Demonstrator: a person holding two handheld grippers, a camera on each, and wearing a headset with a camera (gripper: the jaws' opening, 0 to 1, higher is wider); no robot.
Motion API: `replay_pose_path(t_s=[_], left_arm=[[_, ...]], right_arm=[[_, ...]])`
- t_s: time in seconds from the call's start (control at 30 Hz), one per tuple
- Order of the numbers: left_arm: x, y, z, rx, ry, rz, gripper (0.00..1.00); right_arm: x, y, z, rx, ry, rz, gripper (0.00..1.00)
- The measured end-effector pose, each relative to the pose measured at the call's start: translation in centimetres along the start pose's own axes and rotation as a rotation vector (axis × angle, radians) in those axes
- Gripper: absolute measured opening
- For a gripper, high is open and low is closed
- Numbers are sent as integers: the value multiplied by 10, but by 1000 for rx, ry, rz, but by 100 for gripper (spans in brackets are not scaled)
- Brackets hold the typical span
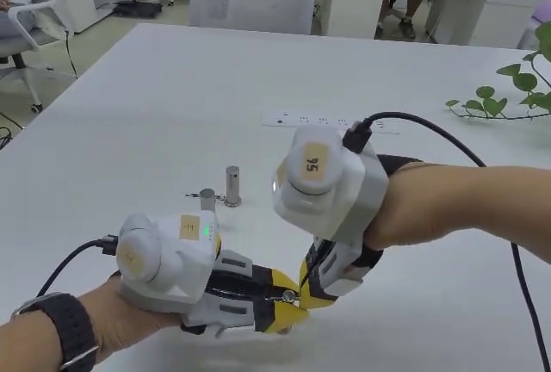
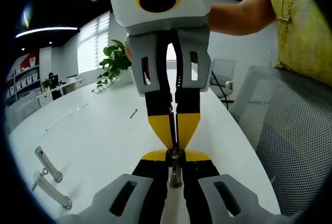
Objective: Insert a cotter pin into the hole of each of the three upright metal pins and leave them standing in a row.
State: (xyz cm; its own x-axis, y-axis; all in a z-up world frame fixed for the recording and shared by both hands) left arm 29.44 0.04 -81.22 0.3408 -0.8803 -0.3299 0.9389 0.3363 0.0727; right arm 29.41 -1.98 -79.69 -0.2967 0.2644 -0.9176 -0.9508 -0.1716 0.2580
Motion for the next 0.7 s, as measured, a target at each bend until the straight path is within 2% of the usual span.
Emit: replay_pose_path(t_s=[0.7], left_arm=[[1, -1, -2, -12, 3, -3, 8]], right_arm=[[-1, 2, 0, -39, -7, 13, 4]])
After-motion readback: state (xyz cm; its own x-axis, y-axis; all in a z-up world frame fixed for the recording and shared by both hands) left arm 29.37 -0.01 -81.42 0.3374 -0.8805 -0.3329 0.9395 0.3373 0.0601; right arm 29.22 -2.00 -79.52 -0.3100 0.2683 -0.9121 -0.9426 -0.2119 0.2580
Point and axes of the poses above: the centre of the closed fingertips' face, and the gripper's own axes: x roughly forward along the fingers, y roughly to its left, z roughly out of its top, the point moved 3 cm from there along -x, roughly backward along the fingers, and after that the axes turned 11 degrees about z, right-handed, at the moved point
